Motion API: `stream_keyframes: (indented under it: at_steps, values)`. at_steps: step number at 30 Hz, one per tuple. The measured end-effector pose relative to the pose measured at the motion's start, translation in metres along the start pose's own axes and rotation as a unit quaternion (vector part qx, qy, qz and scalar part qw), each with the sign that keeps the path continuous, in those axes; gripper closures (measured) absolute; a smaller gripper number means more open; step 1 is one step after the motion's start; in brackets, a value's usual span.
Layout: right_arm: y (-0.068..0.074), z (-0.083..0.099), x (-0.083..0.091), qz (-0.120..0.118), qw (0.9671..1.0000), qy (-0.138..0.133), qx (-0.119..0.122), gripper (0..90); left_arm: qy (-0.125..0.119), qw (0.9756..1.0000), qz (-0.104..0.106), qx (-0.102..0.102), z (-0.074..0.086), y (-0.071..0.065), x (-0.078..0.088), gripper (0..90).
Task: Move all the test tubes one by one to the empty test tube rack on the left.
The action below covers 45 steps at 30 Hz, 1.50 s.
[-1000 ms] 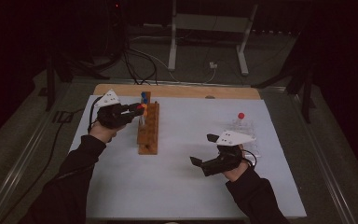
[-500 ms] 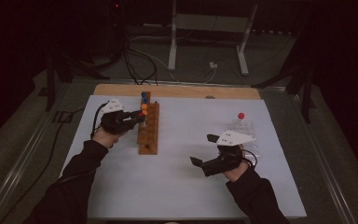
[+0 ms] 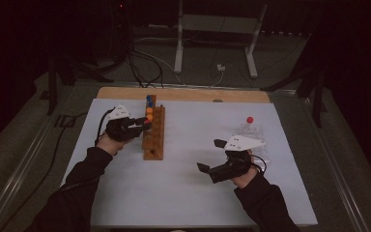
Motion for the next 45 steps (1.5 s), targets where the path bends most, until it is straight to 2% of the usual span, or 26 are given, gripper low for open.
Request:
stream_keyframes:
  at_steps: [3, 5, 7, 9, 14, 15, 20, 26, 28, 30, 32, 36, 37, 39, 40, 45]
  values:
    - [-0.001, -0.001, 0.003, 0.002, 1.0000, -0.005, 0.002, 0.0, -0.005, 0.9999, 0.011, -0.008, -0.003, -0.007, 0.004, 45.3]
    - [-0.003, -0.003, 0.006, 0.005, 0.9999, -0.010, 0.001, 0.0, -0.009, 0.9998, 0.008, -0.017, -0.005, -0.013, 0.007, 36.0]
    - [-0.007, -0.005, 0.010, 0.013, 0.9998, -0.016, 0.003, 0.0, -0.012, 0.9996, 0.013, -0.021, -0.007, -0.018, 0.010, 24.8]
    - [-0.011, -0.006, 0.015, 0.023, 0.9995, -0.022, 0.002, 0.0, -0.015, 0.9994, 0.018, -0.025, -0.010, -0.023, 0.013, 17.8]
    - [-0.031, -0.007, 0.029, 0.062, 0.9976, -0.030, -0.002, 0.0, -0.021, 0.9988, 0.034, -0.030, -0.015, -0.035, 0.019, 9.5]
    - [-0.034, -0.006, 0.032, 0.066, 0.9973, -0.031, -0.002, 0.0, -0.023, 0.9984, 0.042, -0.030, -0.016, -0.037, 0.020, 8.0]
    - [-0.061, 0.002, 0.045, 0.116, 0.9925, -0.033, -0.016, 0.8, -0.038, 0.9971, 0.057, -0.032, -0.020, -0.046, 0.026, 4.6]
    - [-0.091, 0.015, 0.054, 0.174, 0.9831, -0.024, -0.050, 6.3, -0.045, 0.9965, 0.061, -0.036, -0.022, -0.050, 0.029, 4.5]
    - [-0.099, 0.020, 0.054, 0.185, 0.9809, -0.014, -0.059, 7.1, -0.045, 0.9965, 0.061, -0.036, -0.022, -0.051, 0.029, 4.6]
    - [-0.109, 0.025, 0.052, 0.207, 0.9760, -0.004, -0.069, 15.6, -0.046, 0.9964, 0.062, -0.037, -0.022, -0.051, 0.029, 4.6]
    - [-0.119, 0.029, 0.048, 0.219, 0.9724, 0.009, -0.080, 17.3, -0.046, 0.9963, 0.063, -0.036, -0.023, -0.052, 0.029, 4.6]
    - [-0.133, 0.033, 0.041, 0.238, 0.9656, 0.041, -0.096, 35.9, -0.046, 0.9964, 0.062, -0.036, -0.023, -0.052, 0.029, 4.6]
    - [-0.137, 0.034, 0.039, 0.249, 0.9621, 0.054, -0.096, 40.1, -0.045, 0.9964, 0.062, -0.036, -0.023, -0.052, 0.029, 4.6]
    - [-0.141, 0.035, 0.035, 0.256, 0.9596, 0.068, -0.094, 43.4, -0.045, 0.9965, 0.060, -0.036, -0.023, -0.052, 0.029, 4.6]
    - [-0.145, 0.036, 0.033, 0.263, 0.9569, 0.077, -0.096, 45.9, -0.045, 0.9965, 0.060, -0.037, -0.023, -0.051, 0.029, 4.6]
    - [-0.154, 0.035, 0.023, 0.277, 0.9494, 0.105, -0.104, 49.9, -0.047, 0.9966, 0.058, -0.034, -0.023, -0.050, 0.031, 4.6]
Point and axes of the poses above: each handheld gripper's, and its own axes: x roughly backward along the jaws, z roughly out of its underside, y roughly to its left, the point moved 2 cm from there along -x, roughly forward along the jaws
